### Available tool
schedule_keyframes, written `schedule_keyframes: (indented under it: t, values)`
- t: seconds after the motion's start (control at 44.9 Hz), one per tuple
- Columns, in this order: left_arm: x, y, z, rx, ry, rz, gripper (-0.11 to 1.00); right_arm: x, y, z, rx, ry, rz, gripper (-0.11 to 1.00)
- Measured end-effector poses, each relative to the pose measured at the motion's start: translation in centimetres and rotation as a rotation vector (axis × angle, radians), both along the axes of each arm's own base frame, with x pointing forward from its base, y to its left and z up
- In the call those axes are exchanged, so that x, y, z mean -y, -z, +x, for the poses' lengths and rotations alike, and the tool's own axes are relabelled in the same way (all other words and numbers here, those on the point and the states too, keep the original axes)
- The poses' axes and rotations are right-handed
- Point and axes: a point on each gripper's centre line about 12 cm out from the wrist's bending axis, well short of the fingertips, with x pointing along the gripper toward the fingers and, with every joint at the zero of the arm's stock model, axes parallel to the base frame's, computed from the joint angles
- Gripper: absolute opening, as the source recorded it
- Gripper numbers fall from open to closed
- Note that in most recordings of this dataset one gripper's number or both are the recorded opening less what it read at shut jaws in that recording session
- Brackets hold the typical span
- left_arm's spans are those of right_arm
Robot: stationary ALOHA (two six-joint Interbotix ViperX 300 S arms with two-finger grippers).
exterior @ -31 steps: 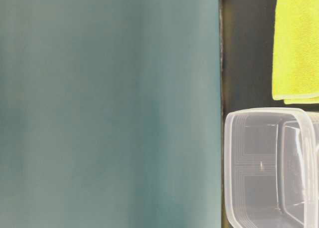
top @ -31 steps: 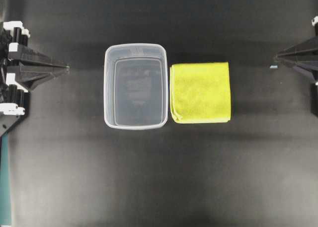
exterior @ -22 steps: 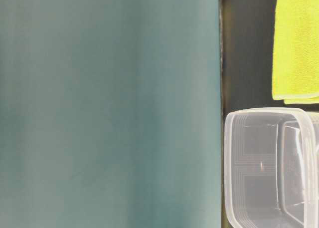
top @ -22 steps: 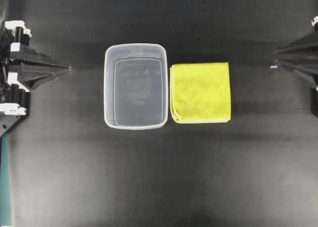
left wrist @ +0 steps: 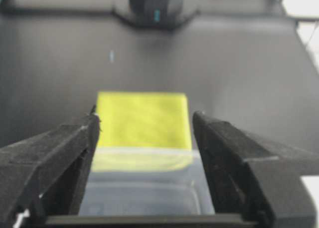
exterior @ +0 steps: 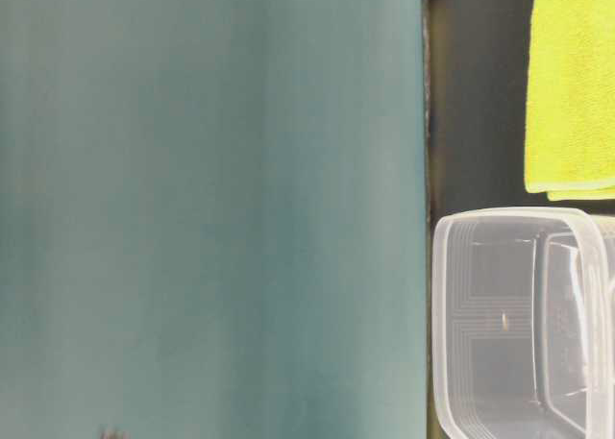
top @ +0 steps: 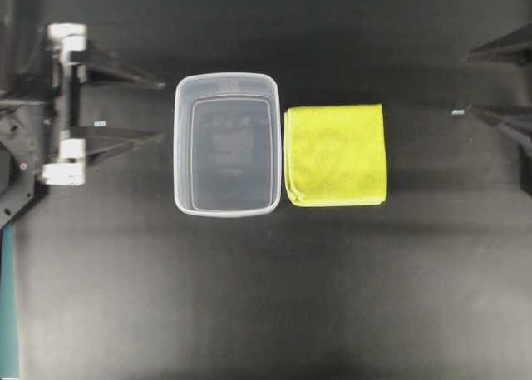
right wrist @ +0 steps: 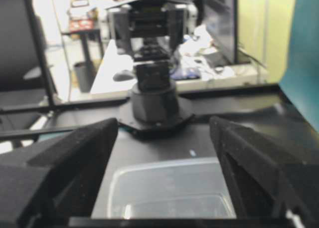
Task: Place the yellow towel into the container with the left arm.
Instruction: 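Move the left gripper over the container toward the yellow towel, then lower the left gripper onto the yellow towel and close on it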
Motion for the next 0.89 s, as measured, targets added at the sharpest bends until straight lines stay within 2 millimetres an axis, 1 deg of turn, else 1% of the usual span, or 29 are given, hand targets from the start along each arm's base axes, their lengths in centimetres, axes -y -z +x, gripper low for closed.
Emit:
schedule_keyframes:
  t: [0.089, 0.178, 0.245, 0.334, 0.424, 0.602, 0.669, 0.802, 0.892]
  values:
    - [-0.5, 0.1, 2.7, -0.127, -0.018, -0.002, 0.79, 0.3, -0.2, -0.5, -0.017, 0.015, 0.001, 0.78]
    - [-1.1, 0.8, 5.4, -0.25, -0.033, -0.003, 0.87, 0.3, -0.4, -1.0, -0.032, 0.017, 0.002, 0.82]
    - [-1.4, 1.4, 7.6, -0.344, -0.037, 0.001, 0.9, 0.2, -0.4, -1.3, -0.044, 0.016, 0.005, 0.83]
    - [-1.8, 2.9, 10.3, -0.472, -0.034, 0.016, 0.91, 0.2, -0.6, -1.9, -0.049, 0.014, 0.005, 0.83]
    - [-2.0, 3.8, 13.1, -0.561, -0.017, 0.045, 0.91, 0.1, -1.0, -2.3, -0.035, 0.014, 0.007, 0.83]
    - [-2.3, 6.2, 19.0, -0.65, 0.022, 0.101, 0.91, 0.1, -1.6, -3.0, 0.003, 0.011, 0.017, 0.83]
    - [-2.5, 7.4, 21.0, -0.677, 0.028, 0.107, 0.91, 0.1, -1.8, -3.2, 0.011, 0.013, 0.018, 0.83]
    - [-2.4, 10.3, 24.1, -0.76, 0.036, 0.102, 0.91, 0.1, -2.1, -3.4, 0.026, 0.013, 0.02, 0.83]
    - [-2.3, 11.8, 25.2, -0.811, 0.051, 0.114, 0.91, 0.0, -2.4, -3.6, 0.04, 0.011, 0.019, 0.83]
